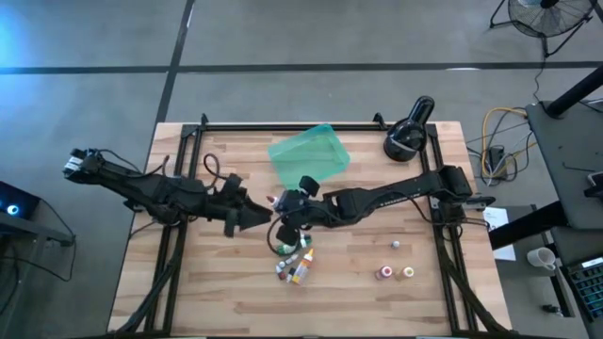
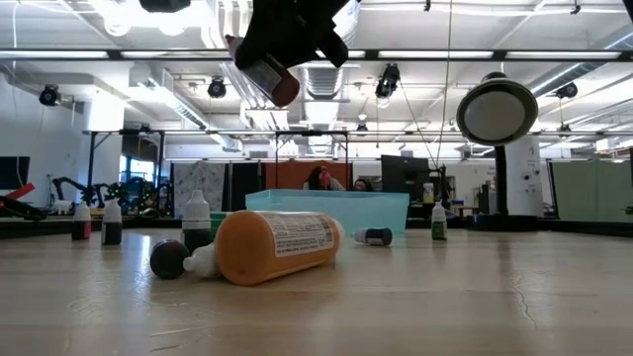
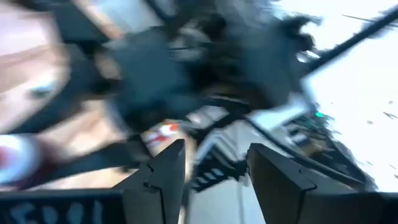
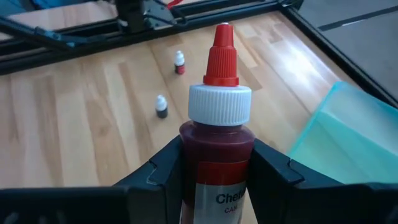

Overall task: Pick & Place food coloring
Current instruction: Adjust the blue small food coloring bottle

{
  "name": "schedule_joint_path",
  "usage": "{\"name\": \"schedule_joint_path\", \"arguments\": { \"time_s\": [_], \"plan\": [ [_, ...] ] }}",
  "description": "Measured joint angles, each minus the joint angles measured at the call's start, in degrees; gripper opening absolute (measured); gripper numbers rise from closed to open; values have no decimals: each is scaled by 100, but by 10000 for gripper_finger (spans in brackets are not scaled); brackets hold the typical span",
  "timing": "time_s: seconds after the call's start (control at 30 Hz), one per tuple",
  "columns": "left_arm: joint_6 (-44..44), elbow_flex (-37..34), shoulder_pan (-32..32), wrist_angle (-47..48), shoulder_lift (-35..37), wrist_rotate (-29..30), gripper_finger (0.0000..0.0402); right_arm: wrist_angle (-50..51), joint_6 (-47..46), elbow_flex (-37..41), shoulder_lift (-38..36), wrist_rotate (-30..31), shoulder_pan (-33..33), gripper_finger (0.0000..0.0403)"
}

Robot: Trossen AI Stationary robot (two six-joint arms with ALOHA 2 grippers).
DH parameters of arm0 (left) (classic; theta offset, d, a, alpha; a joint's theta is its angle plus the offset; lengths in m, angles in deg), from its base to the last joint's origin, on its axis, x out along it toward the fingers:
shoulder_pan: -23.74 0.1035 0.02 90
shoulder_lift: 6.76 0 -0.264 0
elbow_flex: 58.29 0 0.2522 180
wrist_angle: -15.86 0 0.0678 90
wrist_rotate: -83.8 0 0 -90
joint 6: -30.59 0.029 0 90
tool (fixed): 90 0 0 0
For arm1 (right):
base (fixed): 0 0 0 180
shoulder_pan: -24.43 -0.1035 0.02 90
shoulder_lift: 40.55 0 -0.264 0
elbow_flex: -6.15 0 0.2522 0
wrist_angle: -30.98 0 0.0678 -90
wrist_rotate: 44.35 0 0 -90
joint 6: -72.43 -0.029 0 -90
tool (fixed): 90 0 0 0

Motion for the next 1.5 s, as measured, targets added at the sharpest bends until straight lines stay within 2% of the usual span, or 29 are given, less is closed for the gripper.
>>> {"name": "schedule_joint_path", "arguments": {
  "time_s": [0.13,0.27,0.4,0.63,0.8,1.0,1.23,1.33,1.5],
  "plan": [
    [139,7,-113,-216,64,-171,147,-11,-49,-11,-96,10,-14,130],
    [16,7,-180,309,225,-107,143,-15,-166,-11,-220,-12,-51,130],
    [-122,7,-280,750,503,467,138,-24,-138,-11,-277,-265,-31,130],
    [-200,4,-345,776,788,1439,137,-102,-100,-11,-268,-589,-8,128],
    [-587,-2,-371,876,771,1854,137,-429,80,-11,-252,-1681,166,128],
    [-1020,-4,-541,1241,699,2357,137,-610,236,-11,-252,-2575,374,128],
    [-1428,-4,-989,1398,576,3278,137,-570,193,-11,-252,-3311,395,128],
    [-1518,-4,-1164,1303,450,3300,137,-573,155,-11,-252,-3650,391,128],
    [-1452,-4,-1446,912,162,3161,137,-558,81,-11,-252,-3763,308,128]
  ]
}}
